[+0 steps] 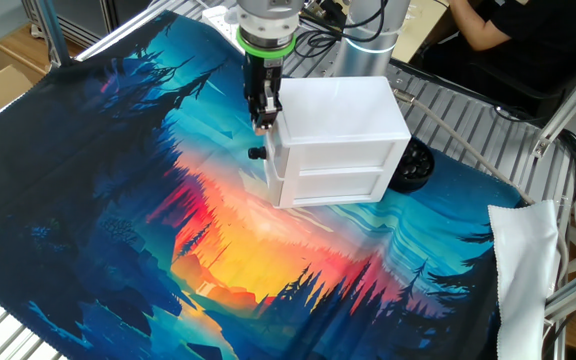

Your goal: Grasp the handle and close the drawer

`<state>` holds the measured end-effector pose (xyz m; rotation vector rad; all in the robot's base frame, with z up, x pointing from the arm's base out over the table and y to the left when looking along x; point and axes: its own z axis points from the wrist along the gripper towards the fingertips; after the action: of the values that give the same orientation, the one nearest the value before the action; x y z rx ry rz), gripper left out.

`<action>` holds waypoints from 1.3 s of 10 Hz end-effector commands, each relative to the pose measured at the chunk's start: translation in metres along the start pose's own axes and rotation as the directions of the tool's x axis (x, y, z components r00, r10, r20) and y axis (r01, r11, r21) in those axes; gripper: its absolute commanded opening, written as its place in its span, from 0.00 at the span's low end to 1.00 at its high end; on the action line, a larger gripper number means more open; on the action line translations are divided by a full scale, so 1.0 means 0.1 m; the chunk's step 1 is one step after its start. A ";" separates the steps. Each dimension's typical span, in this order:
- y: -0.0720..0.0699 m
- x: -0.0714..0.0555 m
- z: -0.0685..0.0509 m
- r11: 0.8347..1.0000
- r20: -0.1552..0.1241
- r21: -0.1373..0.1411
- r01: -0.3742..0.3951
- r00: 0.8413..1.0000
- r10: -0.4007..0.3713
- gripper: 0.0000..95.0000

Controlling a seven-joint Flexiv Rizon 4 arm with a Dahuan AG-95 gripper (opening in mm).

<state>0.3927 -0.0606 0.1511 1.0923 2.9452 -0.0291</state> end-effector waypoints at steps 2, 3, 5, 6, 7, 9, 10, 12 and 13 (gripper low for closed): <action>0.01 -0.02 0.01 1.000 0.020 -0.026 0.013 1.000 -0.013 0.00; 0.02 -0.02 0.01 0.999 0.030 -0.034 0.018 0.999 -0.017 0.00; 0.04 -0.05 0.00 0.999 0.040 -0.038 0.024 0.999 -0.022 0.20; 0.05 -0.06 -0.01 0.999 0.041 -0.037 0.024 0.999 -0.022 0.20; 0.06 -0.09 -0.02 0.999 0.040 -0.040 0.020 0.999 -0.018 0.40; 0.07 -0.10 0.00 0.999 0.044 -0.040 0.036 0.998 -0.034 0.40; 0.06 -0.10 0.01 0.998 0.046 -0.039 0.052 0.998 -0.050 0.40; 0.07 -0.11 0.00 0.995 0.052 -0.037 0.089 0.995 -0.087 0.40; 0.07 -0.11 0.00 0.995 0.054 -0.036 0.092 0.995 -0.090 0.40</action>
<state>0.4048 -0.0627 0.1523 0.9356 2.9341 -0.0005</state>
